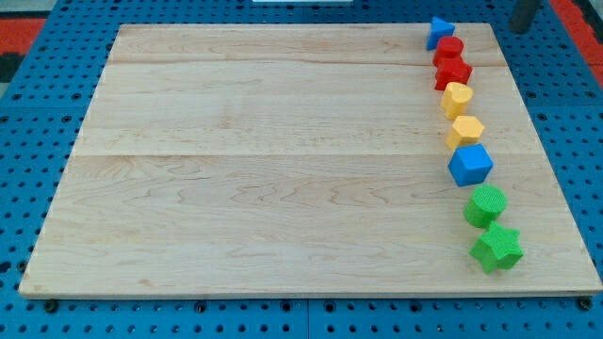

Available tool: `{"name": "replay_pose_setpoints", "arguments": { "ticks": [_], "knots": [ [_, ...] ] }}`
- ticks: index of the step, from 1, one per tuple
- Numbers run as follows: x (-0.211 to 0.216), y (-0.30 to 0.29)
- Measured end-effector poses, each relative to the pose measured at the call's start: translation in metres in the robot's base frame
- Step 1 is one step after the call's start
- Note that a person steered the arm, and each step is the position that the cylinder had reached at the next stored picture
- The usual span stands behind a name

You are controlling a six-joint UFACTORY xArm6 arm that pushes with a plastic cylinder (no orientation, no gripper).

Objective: Push the blue triangle towards the top center of the board

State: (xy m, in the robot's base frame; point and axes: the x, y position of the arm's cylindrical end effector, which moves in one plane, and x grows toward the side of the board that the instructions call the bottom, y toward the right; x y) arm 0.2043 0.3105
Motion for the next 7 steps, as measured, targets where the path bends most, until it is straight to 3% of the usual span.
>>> {"name": "replay_pose_setpoints", "arguments": {
  "ticks": [2,3,4,5,6,7],
  "knots": [
    [-0.009,-0.122],
    [0.005,-0.16],
    [-0.012,-0.133],
    [0.007,-0.083],
    [0.043,-0.106],
    [0.042,-0.161]
  ]
}}
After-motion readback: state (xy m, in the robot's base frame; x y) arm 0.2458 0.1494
